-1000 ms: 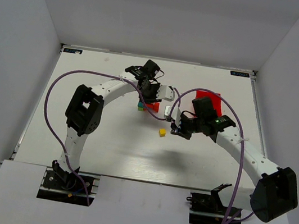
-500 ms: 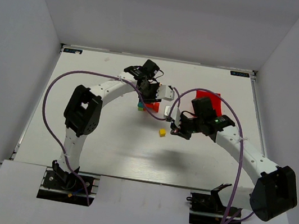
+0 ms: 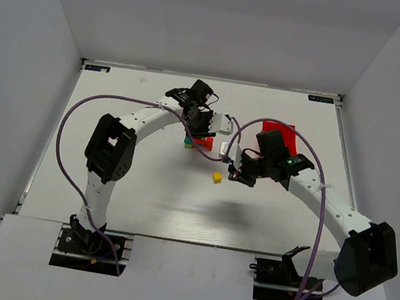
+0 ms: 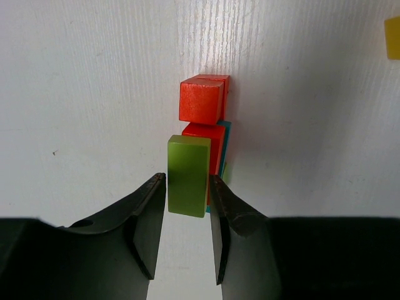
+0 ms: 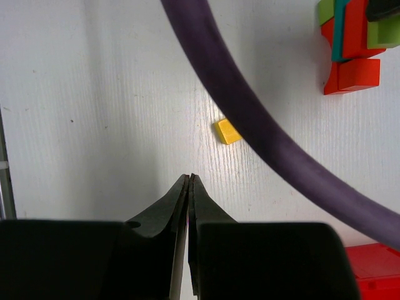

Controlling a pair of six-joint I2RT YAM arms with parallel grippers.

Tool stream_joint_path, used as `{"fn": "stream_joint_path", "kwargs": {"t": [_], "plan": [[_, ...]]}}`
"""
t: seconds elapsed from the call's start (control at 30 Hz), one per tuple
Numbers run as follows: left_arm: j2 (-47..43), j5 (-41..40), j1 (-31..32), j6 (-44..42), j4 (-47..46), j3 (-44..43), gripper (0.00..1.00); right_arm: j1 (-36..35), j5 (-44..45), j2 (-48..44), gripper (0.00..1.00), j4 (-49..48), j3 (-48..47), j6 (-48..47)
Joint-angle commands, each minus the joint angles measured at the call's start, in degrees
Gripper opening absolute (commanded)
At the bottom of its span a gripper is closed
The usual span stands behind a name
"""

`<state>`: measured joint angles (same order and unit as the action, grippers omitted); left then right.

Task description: Build the wood block tower

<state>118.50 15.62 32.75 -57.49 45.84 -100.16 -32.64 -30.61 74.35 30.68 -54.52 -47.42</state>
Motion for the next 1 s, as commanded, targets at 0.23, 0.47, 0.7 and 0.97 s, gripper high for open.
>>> {"fn": "stream_joint_path", "kwargs": {"t": [0.23, 0.47, 0.7, 0.97], "plan": [[-5.9, 1.7, -0.1, 1.2, -0.8, 0.1, 0.52, 0.0, -1.1, 0.0, 0.08, 0.1, -0.2, -0.7], [-12.8, 4.2, -0.1, 4.1, -3.6, 2.6, 0.56, -0.1, -1.5, 0.1, 0.16, 0.9, -0.2, -1.2], [-29.9, -11.4, -0.1, 23.8, -22.0, 21.9, 0.57, 0.0, -0.6, -1.3, 0.34, 0.7, 0.3, -2.1], [-50.9, -32.8, -0.1, 57.9, -22.6, 35.5, 0.58, -0.2, 4.0, 3.1, 0.71, -4.1, -0.7, 0.3]]}}
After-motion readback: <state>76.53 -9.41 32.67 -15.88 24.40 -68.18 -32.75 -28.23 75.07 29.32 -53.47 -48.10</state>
